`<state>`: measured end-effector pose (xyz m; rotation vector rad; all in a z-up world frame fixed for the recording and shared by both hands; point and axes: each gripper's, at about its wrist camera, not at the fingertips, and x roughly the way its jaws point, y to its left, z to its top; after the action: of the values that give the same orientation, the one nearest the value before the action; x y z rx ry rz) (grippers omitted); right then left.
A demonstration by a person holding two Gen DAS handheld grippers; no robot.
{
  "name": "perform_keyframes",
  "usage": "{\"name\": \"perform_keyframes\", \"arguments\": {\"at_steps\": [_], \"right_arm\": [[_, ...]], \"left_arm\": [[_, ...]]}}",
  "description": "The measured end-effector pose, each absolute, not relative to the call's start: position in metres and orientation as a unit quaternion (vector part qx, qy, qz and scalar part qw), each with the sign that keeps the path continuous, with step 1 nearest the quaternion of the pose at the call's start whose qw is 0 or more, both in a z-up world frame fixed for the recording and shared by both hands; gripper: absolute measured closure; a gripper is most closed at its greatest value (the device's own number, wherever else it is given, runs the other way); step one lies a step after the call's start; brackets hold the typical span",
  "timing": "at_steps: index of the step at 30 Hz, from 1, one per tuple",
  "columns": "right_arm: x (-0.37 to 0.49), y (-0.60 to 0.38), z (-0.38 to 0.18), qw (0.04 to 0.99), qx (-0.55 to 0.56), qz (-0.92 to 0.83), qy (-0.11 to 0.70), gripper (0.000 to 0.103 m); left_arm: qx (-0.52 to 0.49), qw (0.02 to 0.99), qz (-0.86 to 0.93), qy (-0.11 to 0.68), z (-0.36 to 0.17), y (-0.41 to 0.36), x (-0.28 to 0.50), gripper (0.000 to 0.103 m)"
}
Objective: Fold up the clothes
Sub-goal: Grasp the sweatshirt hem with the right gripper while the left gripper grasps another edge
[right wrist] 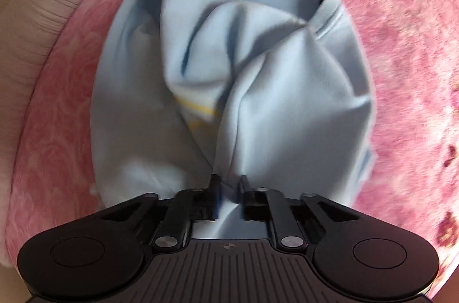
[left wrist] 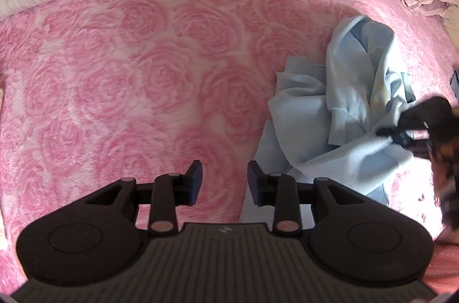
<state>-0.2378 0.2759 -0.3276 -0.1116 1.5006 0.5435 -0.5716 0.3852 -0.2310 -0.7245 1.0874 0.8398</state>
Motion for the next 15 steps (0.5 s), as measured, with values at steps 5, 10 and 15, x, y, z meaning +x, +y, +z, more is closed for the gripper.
{"name": "perform_keyframes", "arguments": {"at_steps": [5, 10, 15], "right_arm": [[-0.222, 0.191, -0.304, 0.717, -0.065, 0.222, 0.658, 0.097], [-0.185, 0.105, -0.275, 0.759, -0.083, 0.172, 0.622, 0.098], [-0.149, 0.057, -0.248, 0.820, -0.131, 0.139, 0.540, 0.098]], "left_arm": [[-0.315, 0.724, 0.361, 0.496, -0.231, 0.378, -0.547, 0.073], [-0.302, 0.737, 0.331, 0.505, -0.231, 0.367, -0.512, 0.073], [-0.297, 0.753, 0.302, 0.503, -0.232, 0.359, -0.469, 0.073]]}}
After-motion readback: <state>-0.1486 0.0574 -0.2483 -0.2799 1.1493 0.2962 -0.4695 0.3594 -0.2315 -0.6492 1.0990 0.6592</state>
